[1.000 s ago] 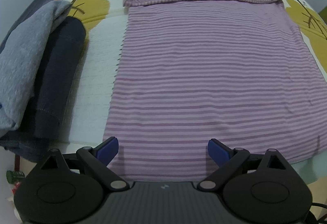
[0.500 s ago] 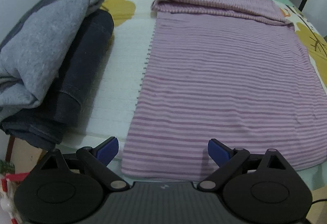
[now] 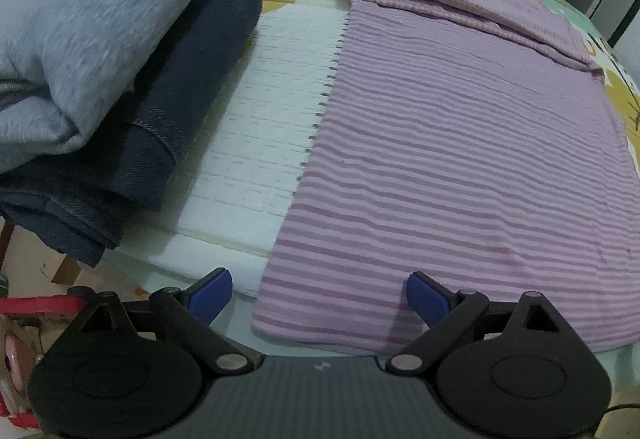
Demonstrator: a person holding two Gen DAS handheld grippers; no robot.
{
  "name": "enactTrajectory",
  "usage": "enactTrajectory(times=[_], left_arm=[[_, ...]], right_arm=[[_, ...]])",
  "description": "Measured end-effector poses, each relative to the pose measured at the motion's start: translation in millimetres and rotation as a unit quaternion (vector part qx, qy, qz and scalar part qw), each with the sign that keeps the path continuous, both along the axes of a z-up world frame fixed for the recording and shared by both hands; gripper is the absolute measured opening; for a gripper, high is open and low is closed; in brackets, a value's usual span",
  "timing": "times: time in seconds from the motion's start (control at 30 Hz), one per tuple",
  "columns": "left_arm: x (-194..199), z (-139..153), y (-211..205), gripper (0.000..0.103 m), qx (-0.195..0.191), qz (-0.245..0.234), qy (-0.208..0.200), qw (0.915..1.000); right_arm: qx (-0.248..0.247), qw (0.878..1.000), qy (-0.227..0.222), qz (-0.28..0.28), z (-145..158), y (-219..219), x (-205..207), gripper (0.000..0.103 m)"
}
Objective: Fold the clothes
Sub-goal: 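Slide both open tools along the shirt body to the hem edge, then close the right tool on the hem edge while the left tool closes beside it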
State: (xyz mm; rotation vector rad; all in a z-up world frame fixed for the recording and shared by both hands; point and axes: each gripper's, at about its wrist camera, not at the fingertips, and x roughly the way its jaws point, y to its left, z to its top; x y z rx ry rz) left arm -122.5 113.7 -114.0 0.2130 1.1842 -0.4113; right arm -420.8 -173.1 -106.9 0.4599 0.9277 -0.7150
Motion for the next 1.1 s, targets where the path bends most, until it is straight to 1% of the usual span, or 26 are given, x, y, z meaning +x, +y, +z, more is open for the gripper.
enactTrajectory(times=[0.17, 0.33, 0.5, 0.8, 0.9, 0.93, 1.1], left_arm=[[3, -1, 3, 0.102, 0.0, 0.009, -0.002, 1.0], [1, 0, 6, 0.101, -0.006, 0.013, -0.004, 0.9999], [1, 0, 5, 0.099, -0.005, 0.014, -0.008, 0.9999], [-2, 5, -2, 0.084, -0.003, -0.016, -0.027, 0.9995], [-3, 7, -4, 0.074, -0.007, -0.027, -0.03, 0.9992], [-3, 8, -5, 0.069, -0.009, -0.032, -0.031, 0.999], [-4, 9, -9, 0.06, -0.009, -0.045, -0.027, 0.9986]], right_arm=[[0.013, 1.0, 0.002, -0.002, -4, -3, 2, 0.069], [0.014, 1.0, 0.007, -0.002, -4, -3, 5, 0.068], [0.01, 1.0, 0.009, -0.002, -3, 0, 5, 0.06], [0.004, 1.0, 0.014, 0.006, -1, 3, 5, 0.045], [0.005, 1.0, 0.014, 0.006, 0, 3, 5, 0.04], [0.006, 1.0, 0.014, 0.006, 0, 3, 5, 0.039], [0.008, 1.0, 0.013, 0.016, 2, 5, 6, 0.028]])
